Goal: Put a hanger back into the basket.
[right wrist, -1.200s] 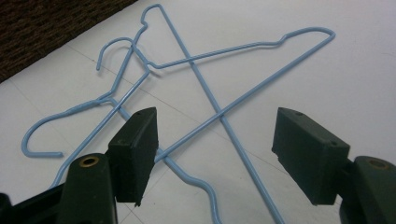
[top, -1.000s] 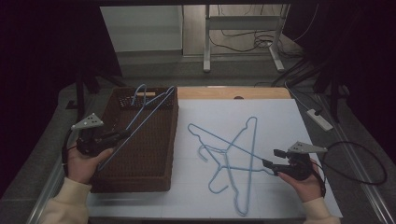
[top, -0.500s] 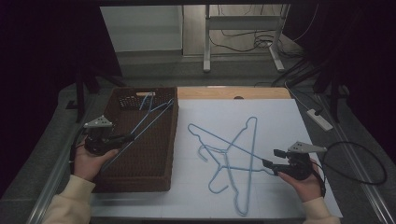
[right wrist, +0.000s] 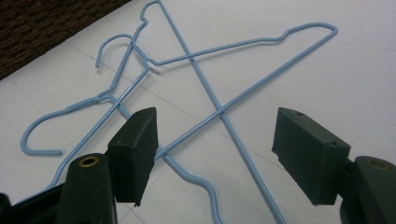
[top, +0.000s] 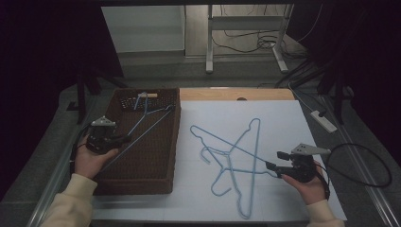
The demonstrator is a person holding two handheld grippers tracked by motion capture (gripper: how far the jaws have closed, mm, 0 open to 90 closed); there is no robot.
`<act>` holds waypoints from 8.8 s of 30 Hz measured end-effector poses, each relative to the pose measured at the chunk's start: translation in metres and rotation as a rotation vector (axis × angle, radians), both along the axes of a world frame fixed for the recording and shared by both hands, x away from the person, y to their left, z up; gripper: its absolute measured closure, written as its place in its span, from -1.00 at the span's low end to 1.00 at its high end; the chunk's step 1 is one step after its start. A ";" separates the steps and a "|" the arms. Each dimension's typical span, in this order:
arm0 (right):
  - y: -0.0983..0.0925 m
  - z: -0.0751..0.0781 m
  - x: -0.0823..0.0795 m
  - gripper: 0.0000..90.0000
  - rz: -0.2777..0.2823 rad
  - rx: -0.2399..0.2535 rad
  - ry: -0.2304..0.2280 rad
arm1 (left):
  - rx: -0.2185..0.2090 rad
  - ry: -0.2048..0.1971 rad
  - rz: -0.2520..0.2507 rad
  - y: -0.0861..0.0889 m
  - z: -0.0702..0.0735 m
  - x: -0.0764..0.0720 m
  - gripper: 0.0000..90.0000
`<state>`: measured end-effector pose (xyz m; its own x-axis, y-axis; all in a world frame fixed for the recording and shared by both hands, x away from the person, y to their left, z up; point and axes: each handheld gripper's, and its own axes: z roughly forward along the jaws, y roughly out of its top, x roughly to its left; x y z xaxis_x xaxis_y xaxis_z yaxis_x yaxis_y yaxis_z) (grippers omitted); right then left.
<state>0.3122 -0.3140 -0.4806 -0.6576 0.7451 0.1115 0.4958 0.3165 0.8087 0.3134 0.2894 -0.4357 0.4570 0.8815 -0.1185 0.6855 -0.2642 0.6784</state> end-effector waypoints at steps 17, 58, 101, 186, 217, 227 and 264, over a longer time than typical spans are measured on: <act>0.002 -0.001 0.001 -0.30 0.002 -0.007 0.006 | 0.245 0.143 0.120 0.000 -0.013 0.014 0.91; 0.001 -0.003 0.001 -0.30 0.006 -0.010 0.015 | 0.111 0.004 0.124 0.003 -0.002 0.000 -0.11; 0.005 0.000 -0.002 -0.32 0.028 -0.027 0.001 | -0.132 -0.199 -0.174 -0.083 0.001 -0.072 -0.19; 0.193 -0.020 0.101 0.91 0.424 -0.568 0.176 | -0.137 -0.224 -0.204 -0.079 -0.006 -0.073 -0.21; 0.128 0.046 0.058 0.92 0.248 -0.175 0.010 | -0.134 -0.221 -0.264 -0.105 0.004 -0.077 -0.22; 0.130 0.062 0.048 0.92 0.199 -0.129 -0.045 | -0.158 -0.206 -0.295 -0.126 0.012 -0.076 -0.22; 0.140 0.085 0.027 0.92 0.143 -0.066 -0.150 | -0.228 0.028 -0.469 -0.259 -0.012 -0.039 -0.14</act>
<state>0.3392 -0.1743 -0.3960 -0.7629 0.6452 -0.0411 0.3178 0.4297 0.8452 0.2742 0.0309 -0.4480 0.7905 0.5332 -0.3015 0.5478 -0.3952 0.7373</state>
